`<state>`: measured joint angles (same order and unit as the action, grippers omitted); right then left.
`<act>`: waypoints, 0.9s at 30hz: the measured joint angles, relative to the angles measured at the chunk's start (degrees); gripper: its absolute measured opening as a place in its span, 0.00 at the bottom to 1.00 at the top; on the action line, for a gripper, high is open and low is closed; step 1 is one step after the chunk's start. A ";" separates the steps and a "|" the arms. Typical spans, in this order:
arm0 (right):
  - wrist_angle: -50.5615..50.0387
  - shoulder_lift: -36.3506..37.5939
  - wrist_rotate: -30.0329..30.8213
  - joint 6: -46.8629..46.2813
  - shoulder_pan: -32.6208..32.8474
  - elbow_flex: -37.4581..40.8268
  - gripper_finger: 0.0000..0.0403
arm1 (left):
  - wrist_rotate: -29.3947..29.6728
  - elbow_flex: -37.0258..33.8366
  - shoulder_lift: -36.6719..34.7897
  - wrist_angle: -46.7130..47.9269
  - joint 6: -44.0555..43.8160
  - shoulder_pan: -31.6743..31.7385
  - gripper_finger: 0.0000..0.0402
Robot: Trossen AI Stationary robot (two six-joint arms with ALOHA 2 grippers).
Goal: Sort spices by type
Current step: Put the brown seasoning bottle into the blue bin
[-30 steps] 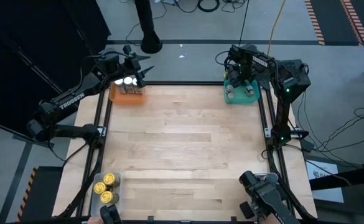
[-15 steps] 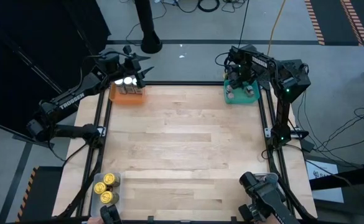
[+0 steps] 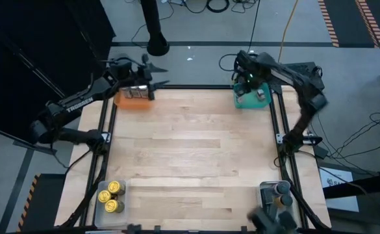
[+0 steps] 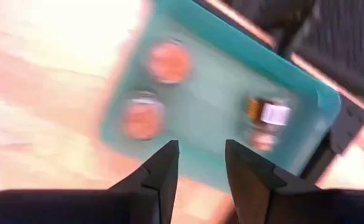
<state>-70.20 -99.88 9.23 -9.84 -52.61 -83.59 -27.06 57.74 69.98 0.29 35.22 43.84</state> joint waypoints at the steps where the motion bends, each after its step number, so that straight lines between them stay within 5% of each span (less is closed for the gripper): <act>1: 3.25 3.83 -0.22 -0.61 1.55 2.77 0.28 | -0.04 0.09 0.98 -1.83 -0.74 -1.14 0.51; 9: 26.93 30.95 4.17 -9.02 9.35 25.03 0.27 | -7.83 8.17 17.09 -14.34 -3.91 -11.53 0.51; 13: 33.55 39.10 4.68 -13.43 9.47 31.03 0.27 | -6.96 15.21 28.38 -21.71 -9.27 -14.43 0.51; 20: 37.61 43.77 4.51 -13.31 9.13 32.87 0.27 | -3.22 23.99 41.72 -23.80 -19.33 -16.67 0.51; 27: 38.57 42.86 5.37 -14.62 9.24 32.87 0.27 | -1.40 24.57 44.61 -23.50 -19.60 -18.03 0.51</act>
<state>-31.63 -57.02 14.59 -24.46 -43.38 -50.72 -28.45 82.30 114.59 -23.21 15.62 25.82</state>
